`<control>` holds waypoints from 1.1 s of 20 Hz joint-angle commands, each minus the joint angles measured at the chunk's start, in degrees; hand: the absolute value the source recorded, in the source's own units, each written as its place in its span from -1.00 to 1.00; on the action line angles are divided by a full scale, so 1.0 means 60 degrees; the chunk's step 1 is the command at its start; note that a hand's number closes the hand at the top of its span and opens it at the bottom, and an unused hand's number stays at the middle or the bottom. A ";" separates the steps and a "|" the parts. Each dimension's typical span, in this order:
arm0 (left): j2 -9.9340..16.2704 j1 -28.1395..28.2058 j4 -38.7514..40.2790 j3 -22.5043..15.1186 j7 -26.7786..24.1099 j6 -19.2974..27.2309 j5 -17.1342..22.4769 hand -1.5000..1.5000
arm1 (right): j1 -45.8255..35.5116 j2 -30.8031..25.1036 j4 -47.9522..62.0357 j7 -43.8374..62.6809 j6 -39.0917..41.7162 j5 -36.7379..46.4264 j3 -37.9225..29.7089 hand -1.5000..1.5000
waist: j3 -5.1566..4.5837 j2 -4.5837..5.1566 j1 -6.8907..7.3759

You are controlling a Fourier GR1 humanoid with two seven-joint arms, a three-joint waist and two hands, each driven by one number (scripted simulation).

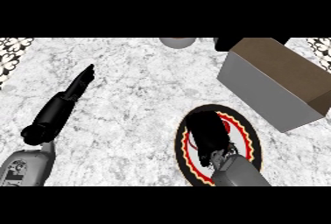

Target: Pick the can from the plate and place it in the cardboard box

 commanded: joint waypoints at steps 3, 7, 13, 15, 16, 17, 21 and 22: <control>-0.0147 -0.0439 0.0128 -0.0171 0.0083 -0.0030 -0.0116 0.00 | -0.2291 0.0863 0.2486 -0.1631 -0.1401 -0.1393 -0.0026 1.00 | 0.0035 0.0120 0.0349; -0.0086 -0.0075 0.0321 -0.0005 -0.0189 -0.0173 -0.0009 0.00 | -0.3570 0.0881 0.3188 -0.1808 -0.2908 -0.1501 0.0264 1.00 | 0.0023 0.0047 0.0215; -0.0286 -0.0084 0.0343 0.0026 -0.0039 0.0186 -0.0361 0.00 | -0.4600 0.0889 0.2054 -0.1457 -0.2319 -0.0861 0.0079 1.00 | 0.0018 -0.0052 -0.0148; 0.0043 -0.0110 -0.0026 0.0334 0.0303 -0.0181 -0.0019 0.00 | -0.4455 0.0889 0.1249 -0.0921 -0.2086 -0.0995 -0.0231 1.00 | 0.0020 -0.0073 -0.0181; 0.0195 0.0004 0.0299 0.0556 -0.0074 -0.0420 0.0217 0.00 | -0.4948 0.0889 0.1604 -0.0616 -0.2299 -0.0983 -0.0631 1.00 | 0.0017 -0.0054 -0.0141; -0.0198 -0.0114 -0.0025 0.0273 0.0304 0.0003 -0.0021 0.00 | -0.4933 0.0890 0.1239 -0.0395 -0.2424 -0.0828 -0.0986 1.00 | 0.0021 -0.0078 -0.0204; -0.0065 -0.0259 0.0188 0.0378 0.0397 -0.0050 -0.0061 0.00 | -0.4940 0.0781 0.0715 0.0757 -0.3016 -0.0782 -0.2273 1.00 | 0.0024 -0.0083 -0.0335; -0.0289 -0.0018 -0.0137 0.0062 0.0093 0.0140 -0.0334 0.00 | -0.4773 0.0545 0.0992 0.0416 -0.3617 -0.0911 -0.2742 1.00 | 0.0027 -0.0052 -0.0251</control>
